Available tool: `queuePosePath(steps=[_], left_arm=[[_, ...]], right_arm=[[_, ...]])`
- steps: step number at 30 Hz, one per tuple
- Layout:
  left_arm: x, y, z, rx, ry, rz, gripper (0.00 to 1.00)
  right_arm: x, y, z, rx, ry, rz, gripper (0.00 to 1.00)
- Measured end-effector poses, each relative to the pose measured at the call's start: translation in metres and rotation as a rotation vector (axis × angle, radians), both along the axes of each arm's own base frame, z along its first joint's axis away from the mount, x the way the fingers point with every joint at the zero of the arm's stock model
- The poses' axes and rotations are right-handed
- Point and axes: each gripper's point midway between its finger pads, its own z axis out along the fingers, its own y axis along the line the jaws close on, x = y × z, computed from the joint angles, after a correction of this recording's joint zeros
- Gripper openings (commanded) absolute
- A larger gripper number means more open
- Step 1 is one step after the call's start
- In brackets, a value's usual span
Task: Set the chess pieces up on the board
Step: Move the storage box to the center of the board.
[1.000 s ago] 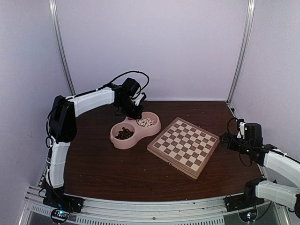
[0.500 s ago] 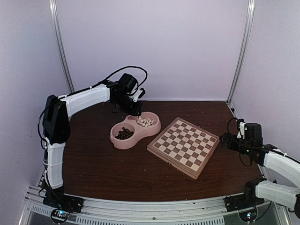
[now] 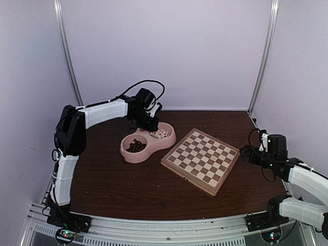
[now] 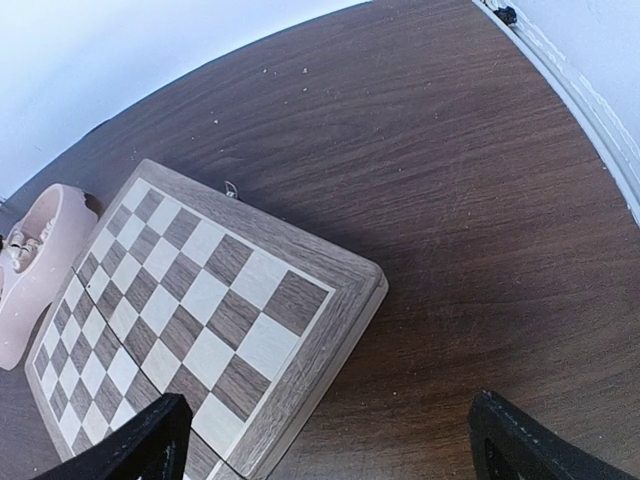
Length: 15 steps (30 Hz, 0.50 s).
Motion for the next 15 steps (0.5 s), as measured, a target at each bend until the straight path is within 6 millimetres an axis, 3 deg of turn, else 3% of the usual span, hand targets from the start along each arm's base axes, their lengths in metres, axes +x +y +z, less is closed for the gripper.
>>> queuePosePath(steps=[6,15], left_arm=[[-0.008,0.003,-0.044,0.034,0.085,0.009,0.1],[-0.039,0.023,-0.041,0.027,0.1,0.009,0.1]], right_arm=[[0.0,0.0,0.003,0.002,-0.012,0.0,1.0],[0.0,0.0,0.004,0.002,-0.015,0.0,1.0]])
